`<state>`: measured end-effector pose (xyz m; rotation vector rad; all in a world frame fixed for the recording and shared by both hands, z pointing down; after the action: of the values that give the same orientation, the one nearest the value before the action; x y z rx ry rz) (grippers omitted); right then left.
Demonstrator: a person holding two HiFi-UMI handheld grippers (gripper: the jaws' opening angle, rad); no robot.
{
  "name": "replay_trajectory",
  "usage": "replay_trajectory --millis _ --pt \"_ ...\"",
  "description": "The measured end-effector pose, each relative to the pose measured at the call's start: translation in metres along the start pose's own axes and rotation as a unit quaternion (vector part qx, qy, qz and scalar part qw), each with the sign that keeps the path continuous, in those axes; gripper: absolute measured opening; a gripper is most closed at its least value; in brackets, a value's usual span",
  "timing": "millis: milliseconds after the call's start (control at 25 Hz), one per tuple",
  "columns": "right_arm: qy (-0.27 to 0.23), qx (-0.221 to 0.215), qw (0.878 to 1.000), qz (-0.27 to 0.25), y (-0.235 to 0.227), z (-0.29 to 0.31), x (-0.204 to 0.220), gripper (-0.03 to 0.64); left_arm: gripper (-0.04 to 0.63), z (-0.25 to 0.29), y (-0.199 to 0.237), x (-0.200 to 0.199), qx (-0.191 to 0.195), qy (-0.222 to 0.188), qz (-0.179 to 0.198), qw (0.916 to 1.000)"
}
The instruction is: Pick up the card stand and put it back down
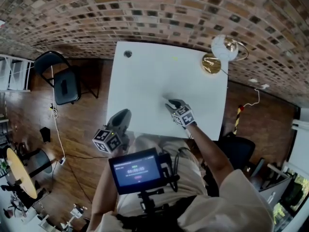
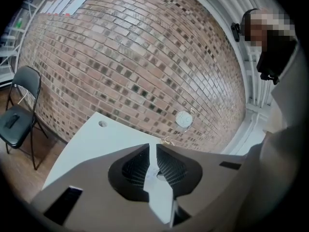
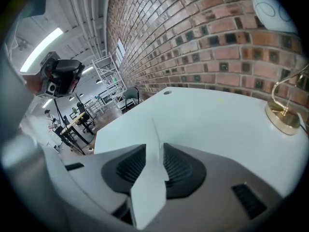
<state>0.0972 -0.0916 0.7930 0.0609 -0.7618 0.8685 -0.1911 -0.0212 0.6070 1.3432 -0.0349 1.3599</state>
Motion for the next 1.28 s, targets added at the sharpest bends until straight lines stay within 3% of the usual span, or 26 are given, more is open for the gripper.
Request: replay_trajectory --millis 520,680,880,1280 --pt "0.007 -0.021 1.000 -0.004 -0.004 0.017 -0.003 0.118 0.044 -0.014 -0.002 0.001 -0.040 -0.014 -0.008 0.9991" --pt "0.014 -0.023 1.000 -0.004 -0.002 0.019 0.000 0.104 0.044 -0.012 -0.002 0.015 -0.026 -0.008 -0.027 0.9993" --pt "-0.001 -0.003 1.000 -0.007 -0.002 0.019 -0.006 0.029 0.044 -0.002 0.000 0.011 -0.004 0.018 -0.003 0.9998" --pt "-0.082 0.003 0.997 -0.008 0.009 -0.037 -0.040 0.026 0.044 -0.004 0.006 -0.012 0.024 0.019 0.030 0.9991"
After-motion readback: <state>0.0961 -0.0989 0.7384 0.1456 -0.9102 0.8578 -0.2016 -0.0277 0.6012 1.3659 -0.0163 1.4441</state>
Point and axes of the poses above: the fingertips, and each gripper's own axes: z forward along the fingers, y to its left, x out of its underside, the point moved 9 cm from there along -z, backward along the fingers, and after that the axes turned 8 degrees about x, right-handed, at the moved point
